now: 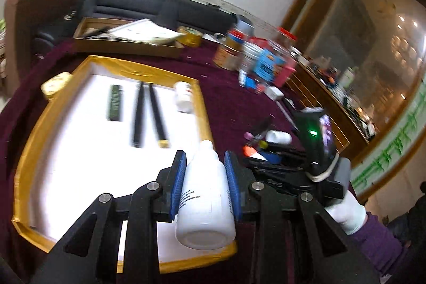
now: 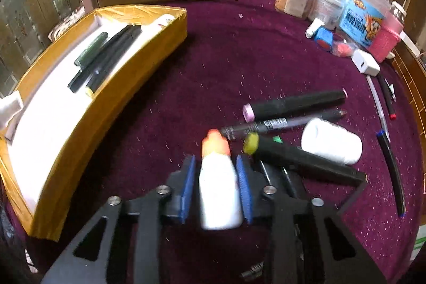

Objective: Organize rigid objects
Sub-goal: 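Grasp the orange-capped white bottle with the right tool while the left tool carries its bottle to the tray, then set both bottles down in the tray and open both tools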

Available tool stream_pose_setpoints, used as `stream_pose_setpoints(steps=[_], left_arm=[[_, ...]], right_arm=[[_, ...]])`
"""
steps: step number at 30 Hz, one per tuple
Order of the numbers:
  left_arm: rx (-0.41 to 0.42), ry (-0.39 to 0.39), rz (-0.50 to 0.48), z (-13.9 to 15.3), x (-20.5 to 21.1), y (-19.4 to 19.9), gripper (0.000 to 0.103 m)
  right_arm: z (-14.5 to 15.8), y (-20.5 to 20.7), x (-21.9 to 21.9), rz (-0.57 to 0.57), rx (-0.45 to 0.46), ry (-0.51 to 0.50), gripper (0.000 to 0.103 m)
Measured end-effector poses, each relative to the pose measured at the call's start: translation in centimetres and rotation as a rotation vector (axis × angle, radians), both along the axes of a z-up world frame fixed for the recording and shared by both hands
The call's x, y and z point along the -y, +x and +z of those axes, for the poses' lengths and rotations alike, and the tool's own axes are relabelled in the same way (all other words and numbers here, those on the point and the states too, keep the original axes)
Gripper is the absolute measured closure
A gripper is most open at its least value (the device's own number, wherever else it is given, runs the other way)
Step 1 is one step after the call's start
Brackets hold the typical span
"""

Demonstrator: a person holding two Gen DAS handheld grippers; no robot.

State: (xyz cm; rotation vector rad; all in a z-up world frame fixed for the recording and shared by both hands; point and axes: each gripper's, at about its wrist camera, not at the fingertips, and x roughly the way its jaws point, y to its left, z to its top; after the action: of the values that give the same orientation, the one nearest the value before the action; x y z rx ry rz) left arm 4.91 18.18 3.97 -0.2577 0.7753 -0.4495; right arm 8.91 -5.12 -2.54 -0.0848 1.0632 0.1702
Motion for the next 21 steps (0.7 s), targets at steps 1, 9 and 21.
stream_pose_setpoints(steps=[1, 9, 21], left_arm=[[-0.001, 0.002, 0.014, -0.1, -0.6, 0.1, 0.076], [-0.028, 0.048, 0.125, 0.0, -5.6, 3.3, 0.076], [-0.179, 0.184, 0.184, -3.4, -7.0, 14.8, 0.076]], right_arm=[[0.0, -0.1, 0.0, -0.009, -0.005, 0.005, 0.079], [4.1, -1.2, 1.0, -0.051, 0.019, 0.235, 0.079], [6.1, 5.2, -6.8, -0.012, -0.014, 0.384, 0.079]])
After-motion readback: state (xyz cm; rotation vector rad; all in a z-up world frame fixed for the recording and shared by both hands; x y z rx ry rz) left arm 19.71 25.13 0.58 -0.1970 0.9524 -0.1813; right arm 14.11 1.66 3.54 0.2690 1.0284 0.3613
